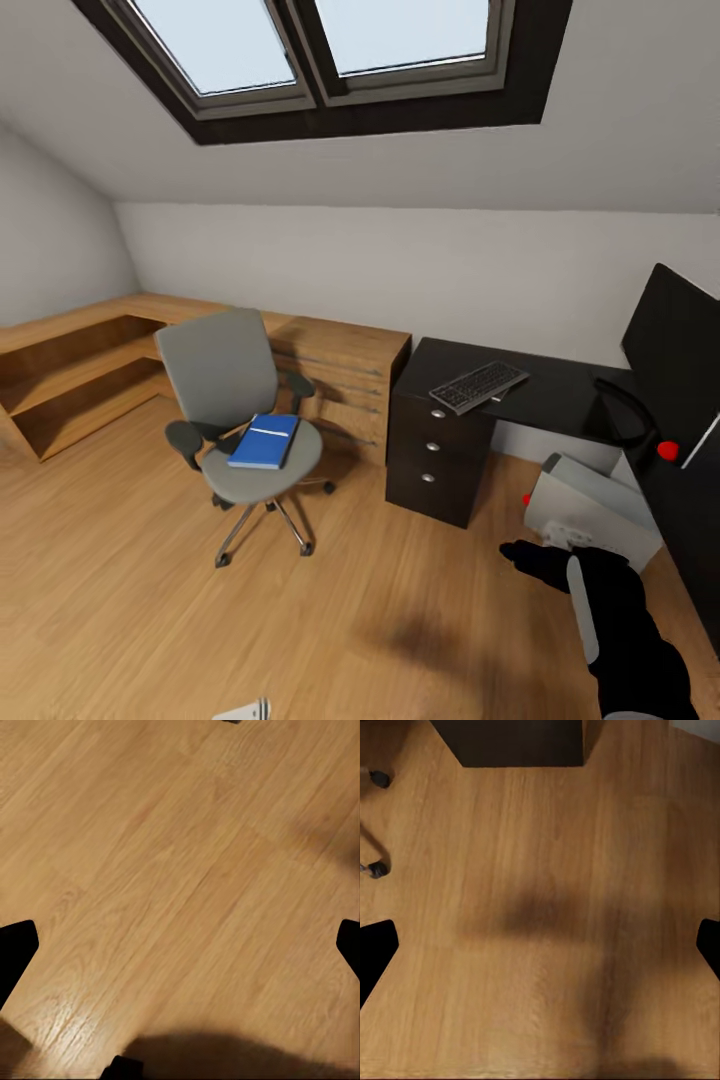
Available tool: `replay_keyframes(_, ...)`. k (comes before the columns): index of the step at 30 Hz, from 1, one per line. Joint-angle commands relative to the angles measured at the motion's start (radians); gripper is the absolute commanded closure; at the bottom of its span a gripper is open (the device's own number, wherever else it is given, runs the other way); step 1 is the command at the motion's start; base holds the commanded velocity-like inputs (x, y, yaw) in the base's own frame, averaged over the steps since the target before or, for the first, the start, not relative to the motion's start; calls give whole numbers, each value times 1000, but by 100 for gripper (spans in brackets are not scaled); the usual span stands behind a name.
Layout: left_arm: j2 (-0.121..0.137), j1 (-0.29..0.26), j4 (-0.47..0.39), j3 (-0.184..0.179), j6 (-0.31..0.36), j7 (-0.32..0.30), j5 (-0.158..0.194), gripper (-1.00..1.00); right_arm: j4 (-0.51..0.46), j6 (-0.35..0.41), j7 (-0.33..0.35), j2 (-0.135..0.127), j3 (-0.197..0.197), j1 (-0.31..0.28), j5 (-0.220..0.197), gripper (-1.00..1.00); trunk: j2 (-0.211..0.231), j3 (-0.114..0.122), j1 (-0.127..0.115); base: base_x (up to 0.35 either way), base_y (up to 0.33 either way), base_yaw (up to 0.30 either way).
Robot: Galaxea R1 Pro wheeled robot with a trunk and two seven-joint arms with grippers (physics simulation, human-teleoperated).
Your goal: In the bedroom, organize the workspace by keeping the computer under the desk, ensuring the monitor is on the desk, placing the keyboard on the desk next to the monitor, placing the mouse on the desk next to the keyboard, moving the folder from the swivel chair onto the desk next to the mouse, stacking the notebook on top of the folder with the pen on top of the notebook, and positioning the swivel chair next to the desk.
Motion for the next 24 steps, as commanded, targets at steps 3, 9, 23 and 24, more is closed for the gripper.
replay_keyframes(3,0,0,-1,-1,-2,3,10,-100,-6,7,5,28,2,0,10,-100,21,8,-12,-329,0,0)
replay_keyframes(9,1,0,-1,-1,-2,4,10,-100,-49,-15,1,44,36,7,43,-100,63,27,-35,-220,0,0)
replay_keyframes(23,0,0,0,-1,-2,5,12,-100,-155,-69,-1,54,68,36,182,-100,161,71,-89,-6,0,0)
replay_keyframes(24,0,0,0,-1,-2,4,12,-100,-156,-68,-1,54,68,36,182,-100,161,71,-89,0,0,0)
